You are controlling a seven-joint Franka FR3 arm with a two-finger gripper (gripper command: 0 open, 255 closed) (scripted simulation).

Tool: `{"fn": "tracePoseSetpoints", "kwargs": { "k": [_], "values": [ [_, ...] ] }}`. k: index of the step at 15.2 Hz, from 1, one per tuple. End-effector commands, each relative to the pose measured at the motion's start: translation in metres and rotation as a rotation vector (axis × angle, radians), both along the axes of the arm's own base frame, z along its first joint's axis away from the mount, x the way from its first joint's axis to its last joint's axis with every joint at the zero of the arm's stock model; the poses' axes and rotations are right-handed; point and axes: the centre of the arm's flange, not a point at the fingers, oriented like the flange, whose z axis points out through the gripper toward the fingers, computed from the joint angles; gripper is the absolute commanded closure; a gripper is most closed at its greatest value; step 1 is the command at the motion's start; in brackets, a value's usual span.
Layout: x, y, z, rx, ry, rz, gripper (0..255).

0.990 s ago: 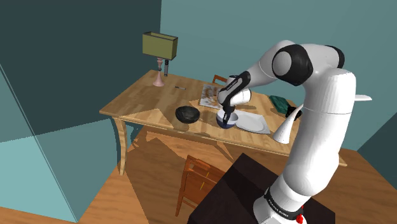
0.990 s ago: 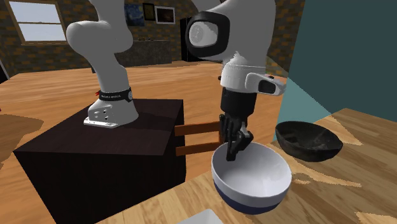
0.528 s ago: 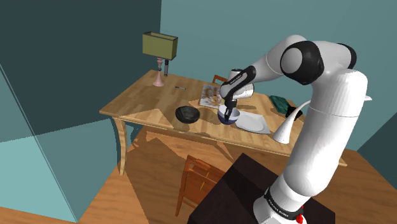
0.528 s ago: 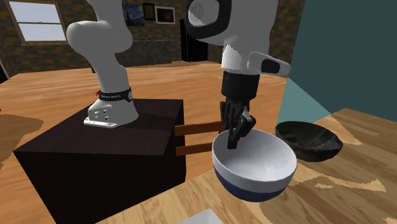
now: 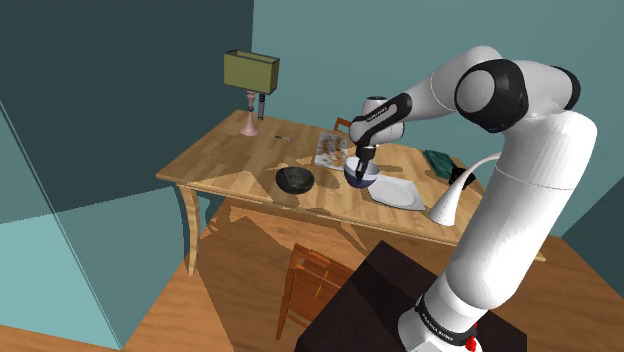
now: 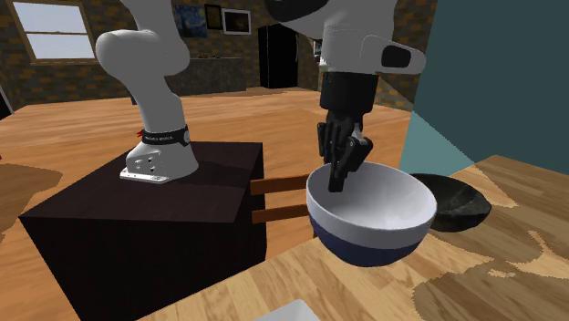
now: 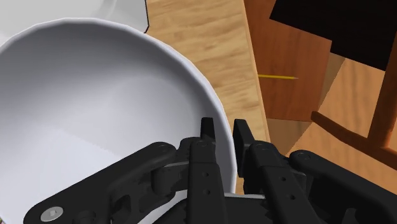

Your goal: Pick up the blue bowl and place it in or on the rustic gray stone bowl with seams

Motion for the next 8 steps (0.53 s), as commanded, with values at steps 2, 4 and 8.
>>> {"fn": "tracePoseSetpoints", "kwargs": {
  "k": [2,4,8],
  "values": [
    [-0.001,0.000,0.016,0.000,0.000,0.000,255],
    [-0.001,0.000,0.026,0.000,0.000,0.000,255],
    [-0.001,0.000,0.047,0.000,0.000,0.000,255]
  ]
}}
